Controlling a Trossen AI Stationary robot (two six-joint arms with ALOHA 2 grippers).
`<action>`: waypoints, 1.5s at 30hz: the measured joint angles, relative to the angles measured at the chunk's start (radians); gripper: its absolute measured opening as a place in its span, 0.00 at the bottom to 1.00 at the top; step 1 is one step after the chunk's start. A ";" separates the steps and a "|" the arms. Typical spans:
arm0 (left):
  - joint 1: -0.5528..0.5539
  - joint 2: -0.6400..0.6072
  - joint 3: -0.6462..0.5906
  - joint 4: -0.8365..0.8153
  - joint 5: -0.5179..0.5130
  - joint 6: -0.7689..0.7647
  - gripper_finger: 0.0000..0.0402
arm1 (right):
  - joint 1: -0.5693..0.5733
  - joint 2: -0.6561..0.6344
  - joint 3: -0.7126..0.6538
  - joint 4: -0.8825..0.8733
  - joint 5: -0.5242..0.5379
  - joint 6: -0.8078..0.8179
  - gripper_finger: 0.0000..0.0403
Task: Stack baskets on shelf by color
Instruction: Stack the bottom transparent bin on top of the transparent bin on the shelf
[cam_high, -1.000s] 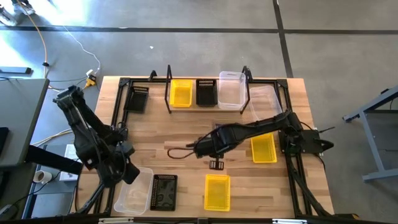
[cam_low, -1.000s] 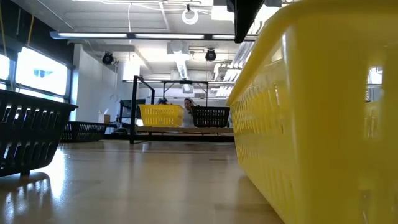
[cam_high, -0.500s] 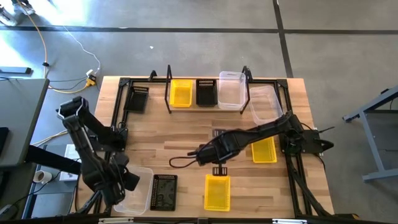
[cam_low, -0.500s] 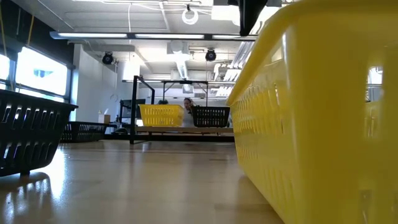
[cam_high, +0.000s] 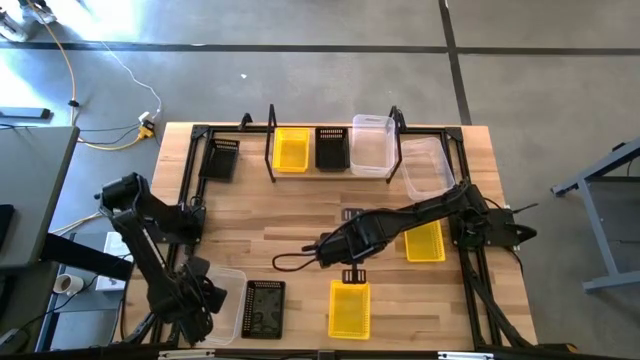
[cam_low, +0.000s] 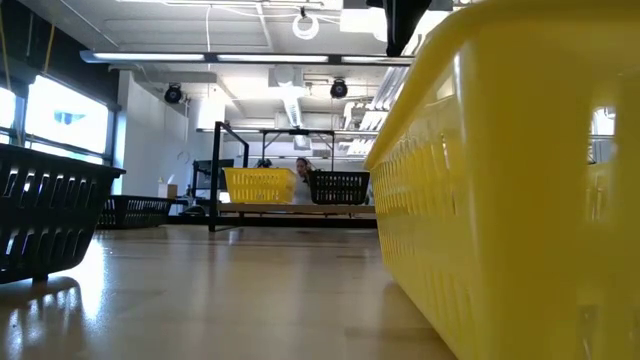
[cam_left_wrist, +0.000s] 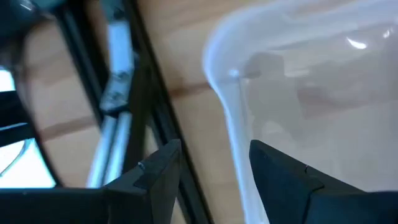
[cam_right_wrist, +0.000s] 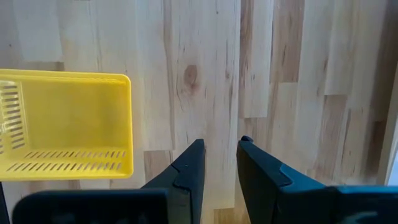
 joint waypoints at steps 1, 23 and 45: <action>0.000 0.011 0.000 0.022 -0.001 0.000 0.44 | 0.000 0.000 0.000 0.000 0.000 -0.005 0.20; 0.032 0.163 0.000 0.122 0.066 0.062 0.30 | 0.000 0.000 0.000 -0.004 -0.002 -0.025 0.20; 0.051 0.156 -0.005 0.120 0.049 0.040 0.02 | 0.029 0.000 0.000 -0.015 -0.002 -0.025 0.20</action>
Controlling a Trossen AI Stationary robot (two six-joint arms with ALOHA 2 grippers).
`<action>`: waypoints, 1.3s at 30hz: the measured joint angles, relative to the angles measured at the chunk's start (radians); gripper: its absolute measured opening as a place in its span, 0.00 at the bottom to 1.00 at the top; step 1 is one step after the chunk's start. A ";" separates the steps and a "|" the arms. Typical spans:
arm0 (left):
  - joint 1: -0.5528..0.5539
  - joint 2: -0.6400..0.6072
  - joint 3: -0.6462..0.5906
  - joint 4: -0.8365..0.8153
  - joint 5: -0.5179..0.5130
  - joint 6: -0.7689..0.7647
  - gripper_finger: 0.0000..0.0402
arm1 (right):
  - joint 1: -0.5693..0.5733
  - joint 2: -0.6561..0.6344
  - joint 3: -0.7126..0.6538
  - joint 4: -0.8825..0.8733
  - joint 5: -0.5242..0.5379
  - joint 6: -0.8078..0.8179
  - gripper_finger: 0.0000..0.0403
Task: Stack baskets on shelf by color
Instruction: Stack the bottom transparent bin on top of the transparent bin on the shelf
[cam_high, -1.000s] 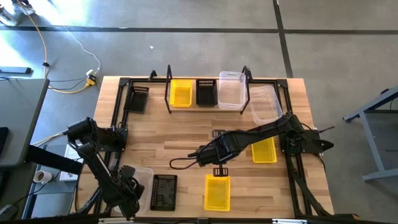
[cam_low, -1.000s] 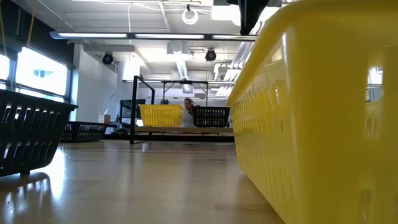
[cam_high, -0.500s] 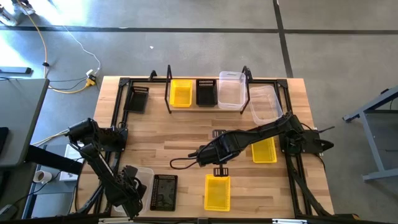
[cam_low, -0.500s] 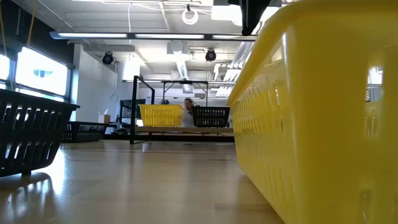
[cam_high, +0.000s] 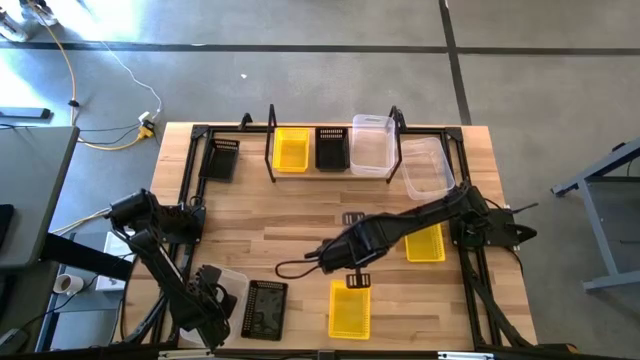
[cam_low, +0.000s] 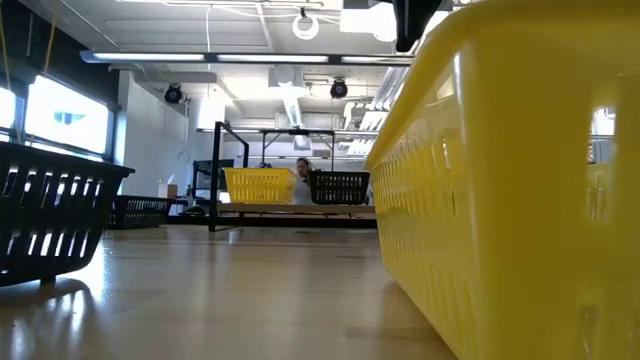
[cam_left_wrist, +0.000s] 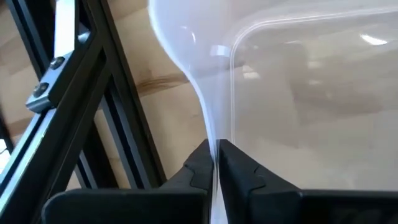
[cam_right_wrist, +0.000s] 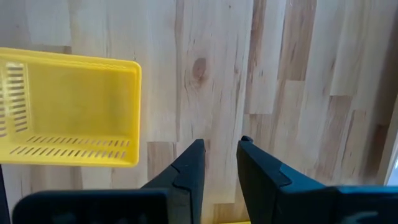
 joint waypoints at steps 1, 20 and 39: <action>0.004 -0.010 0.000 0.001 -0.002 -0.002 0.01 | 0.003 0.000 0.000 0.000 0.000 0.000 0.20; 0.148 -0.372 0.000 -0.251 -0.184 0.014 0.00 | 0.035 0.000 0.000 0.001 0.045 0.000 0.20; 0.505 -0.516 0.000 -0.217 -0.556 0.293 0.00 | -0.008 0.000 0.000 0.334 0.051 -0.314 0.20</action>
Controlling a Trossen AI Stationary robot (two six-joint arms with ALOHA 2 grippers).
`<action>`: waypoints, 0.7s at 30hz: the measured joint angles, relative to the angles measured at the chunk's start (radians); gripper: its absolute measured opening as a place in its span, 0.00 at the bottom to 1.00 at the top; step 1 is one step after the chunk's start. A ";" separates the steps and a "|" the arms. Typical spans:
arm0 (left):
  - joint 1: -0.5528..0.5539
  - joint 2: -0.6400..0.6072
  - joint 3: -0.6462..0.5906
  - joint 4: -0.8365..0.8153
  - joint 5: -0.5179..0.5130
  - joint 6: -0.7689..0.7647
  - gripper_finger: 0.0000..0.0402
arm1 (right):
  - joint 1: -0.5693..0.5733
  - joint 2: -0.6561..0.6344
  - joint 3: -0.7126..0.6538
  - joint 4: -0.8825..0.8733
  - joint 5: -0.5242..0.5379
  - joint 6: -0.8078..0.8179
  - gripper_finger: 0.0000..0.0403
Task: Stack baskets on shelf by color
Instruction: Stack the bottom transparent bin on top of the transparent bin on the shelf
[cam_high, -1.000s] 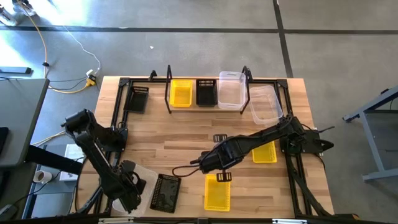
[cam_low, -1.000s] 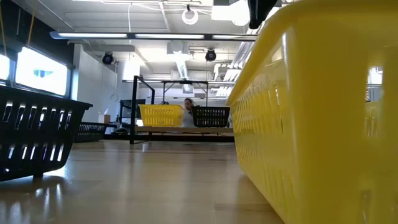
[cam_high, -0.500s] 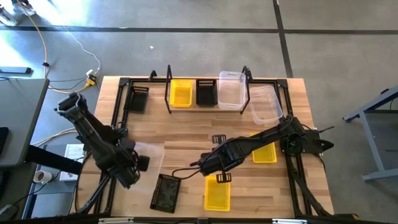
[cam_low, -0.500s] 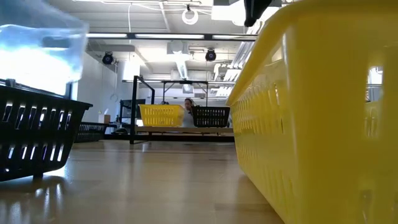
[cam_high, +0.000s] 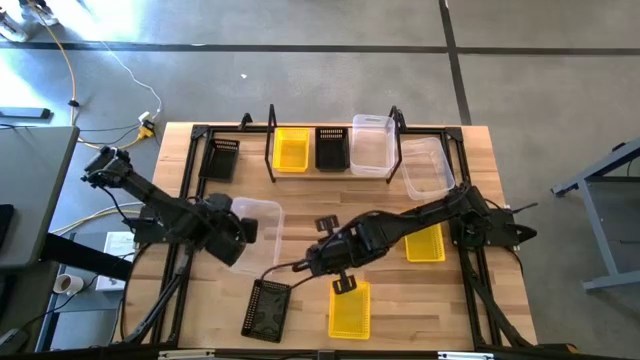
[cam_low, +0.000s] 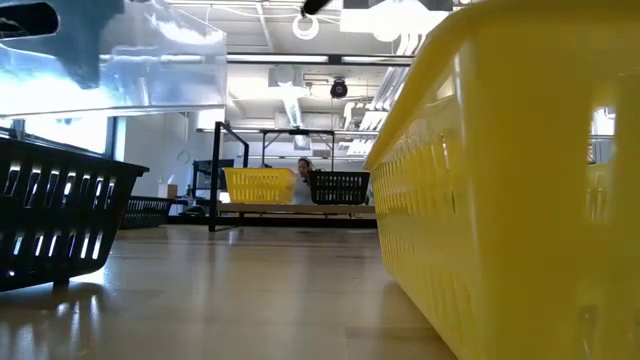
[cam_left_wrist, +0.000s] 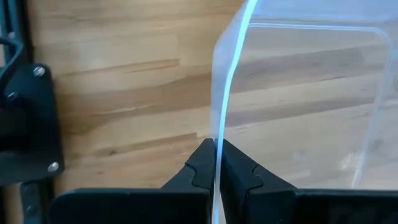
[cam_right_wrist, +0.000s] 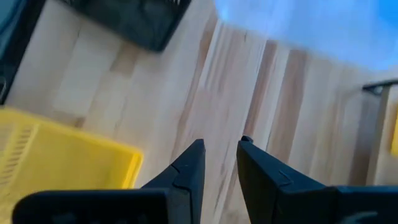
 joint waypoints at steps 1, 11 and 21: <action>0.021 0.000 0.000 0.011 0.000 0.029 0.00 | -0.006 0.000 0.000 0.027 0.000 -0.015 0.20; 0.236 0.000 0.000 0.057 -0.007 0.257 0.00 | -0.050 0.000 0.000 0.269 -0.128 -0.225 0.20; 0.343 0.000 0.000 0.199 0.013 0.269 0.00 | -0.076 0.000 0.000 0.351 -0.149 -0.359 0.20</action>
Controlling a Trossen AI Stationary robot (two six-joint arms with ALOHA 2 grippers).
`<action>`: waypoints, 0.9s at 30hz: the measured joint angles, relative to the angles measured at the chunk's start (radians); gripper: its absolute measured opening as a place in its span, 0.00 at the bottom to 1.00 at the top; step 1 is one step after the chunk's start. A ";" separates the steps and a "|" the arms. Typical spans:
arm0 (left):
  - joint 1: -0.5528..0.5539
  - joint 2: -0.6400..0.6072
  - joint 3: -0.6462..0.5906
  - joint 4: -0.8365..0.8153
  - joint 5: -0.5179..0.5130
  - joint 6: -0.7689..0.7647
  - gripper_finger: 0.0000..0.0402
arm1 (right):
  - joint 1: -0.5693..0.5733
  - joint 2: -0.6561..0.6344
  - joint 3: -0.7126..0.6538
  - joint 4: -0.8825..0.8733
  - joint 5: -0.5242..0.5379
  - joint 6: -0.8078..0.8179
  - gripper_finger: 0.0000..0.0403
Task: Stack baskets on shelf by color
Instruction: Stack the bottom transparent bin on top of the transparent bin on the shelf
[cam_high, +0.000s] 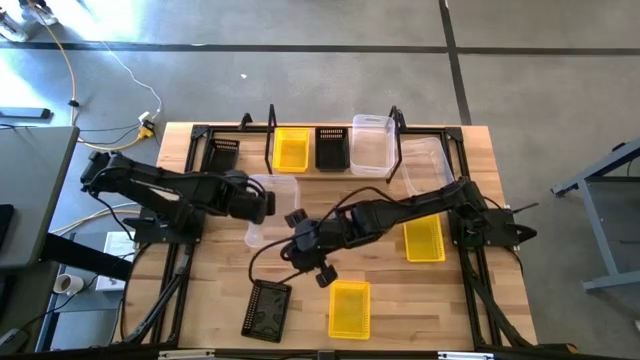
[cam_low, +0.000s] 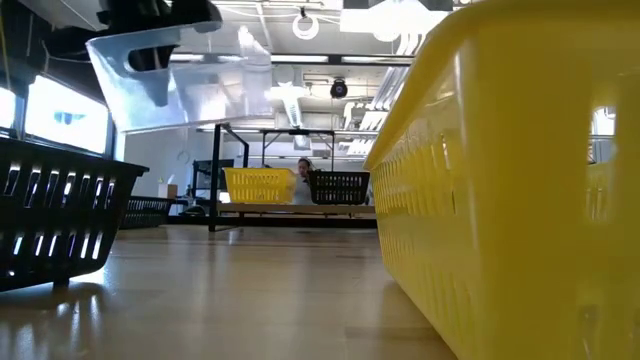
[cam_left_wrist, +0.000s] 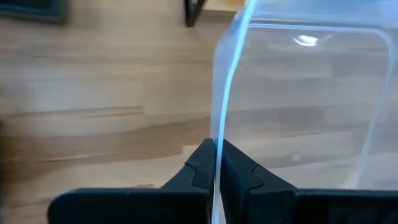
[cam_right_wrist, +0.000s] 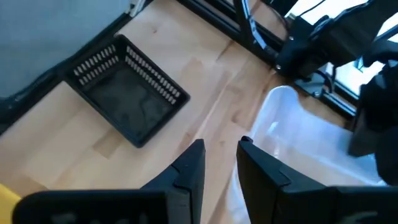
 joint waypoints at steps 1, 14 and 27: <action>0.006 0.000 0.000 0.016 0.005 0.004 0.00 | -0.002 0.000 0.000 -0.001 0.004 -0.008 0.20; 0.057 0.000 0.001 0.048 0.048 -0.030 0.00 | -0.041 0.005 0.000 -0.018 -0.002 0.013 0.27; 0.056 0.001 0.001 0.066 0.048 -0.075 0.00 | -0.048 0.047 -0.004 0.028 -0.004 0.030 0.40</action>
